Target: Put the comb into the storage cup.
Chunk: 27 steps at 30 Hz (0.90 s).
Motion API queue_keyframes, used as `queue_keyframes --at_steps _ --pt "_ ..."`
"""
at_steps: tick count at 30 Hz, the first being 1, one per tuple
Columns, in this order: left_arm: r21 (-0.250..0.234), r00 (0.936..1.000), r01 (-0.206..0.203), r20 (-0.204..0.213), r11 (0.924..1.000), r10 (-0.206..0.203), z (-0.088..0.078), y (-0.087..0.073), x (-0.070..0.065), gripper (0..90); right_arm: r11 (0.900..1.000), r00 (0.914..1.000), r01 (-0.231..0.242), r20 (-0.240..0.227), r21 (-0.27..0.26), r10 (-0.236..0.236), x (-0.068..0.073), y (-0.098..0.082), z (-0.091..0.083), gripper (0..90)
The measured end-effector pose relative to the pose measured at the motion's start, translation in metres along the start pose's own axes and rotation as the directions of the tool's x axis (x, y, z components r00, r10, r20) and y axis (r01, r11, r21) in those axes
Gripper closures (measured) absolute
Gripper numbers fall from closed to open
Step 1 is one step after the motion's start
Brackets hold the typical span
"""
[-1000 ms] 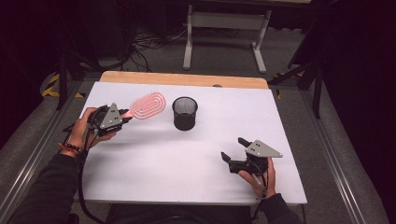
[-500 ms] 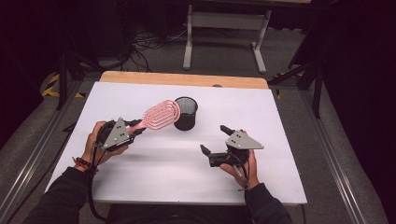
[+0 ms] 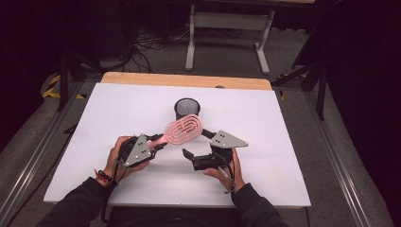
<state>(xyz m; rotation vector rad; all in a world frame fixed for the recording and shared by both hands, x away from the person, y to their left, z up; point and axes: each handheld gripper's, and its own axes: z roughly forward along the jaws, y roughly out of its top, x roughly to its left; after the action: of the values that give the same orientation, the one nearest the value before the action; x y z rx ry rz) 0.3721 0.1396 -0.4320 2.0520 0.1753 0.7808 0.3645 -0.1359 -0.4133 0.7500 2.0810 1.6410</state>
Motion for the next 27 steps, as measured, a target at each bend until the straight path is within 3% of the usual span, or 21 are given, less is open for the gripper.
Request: queue_keyframes --at_steps 4,7,9,11,13,15,20,27 --pt "0.008 0.9999 0.005 0.015 1.0 -0.005 0.008 0.003 -0.008 69.6 1.0 0.9998 -0.022 -0.004 -0.013 0.022 0.003 0.001 0.001 7.9" --pt "0.014 0.9999 0.002 0.013 0.9999 -0.002 0.019 0.006 -0.017 69.6 0.995 0.9955 -0.095 -0.001 -0.037 0.095 -0.002 0.001 -0.003 17.7" --pt "0.013 1.0 0.003 0.004 0.9999 -0.003 0.022 0.008 -0.021 69.6 0.992 0.9937 -0.112 -0.003 -0.05 0.112 -0.004 0.0 -0.004 23.1" --pt "0.021 1.0 0.01 -0.002 0.9997 -0.01 0.026 0.009 -0.023 69.6 0.992 0.9932 -0.115 0.012 -0.056 0.116 -0.004 0.0 -0.006 27.1" --pt "0.027 0.9999 0.01 -0.009 0.9996 -0.01 0.031 0.01 -0.026 69.5 0.99 0.9924 -0.12 0.018 -0.072 0.122 -0.005 0.001 -0.01 45.0" --pt "0.028 0.9997 0.015 -0.019 0.9995 -0.015 0.035 0.011 -0.029 69.5 0.991 0.9934 -0.109 0.026 -0.083 0.112 -0.004 0.001 -0.013 53.7" --pt "0.036 0.9995 0.023 -0.023 0.9991 -0.023 0.042 0.012 -0.034 69.4 0.99 0.9945 -0.095 0.033 -0.103 0.099 -0.001 0.001 -0.017 57.7" --pt "0.008 0.9987 0.038 -0.034 0.9993 -0.037 0.044 0.013 -0.036 68.7 0.992 0.9972 -0.063 0.032 -0.105 0.067 0.0 0.003 -0.021 61.8"
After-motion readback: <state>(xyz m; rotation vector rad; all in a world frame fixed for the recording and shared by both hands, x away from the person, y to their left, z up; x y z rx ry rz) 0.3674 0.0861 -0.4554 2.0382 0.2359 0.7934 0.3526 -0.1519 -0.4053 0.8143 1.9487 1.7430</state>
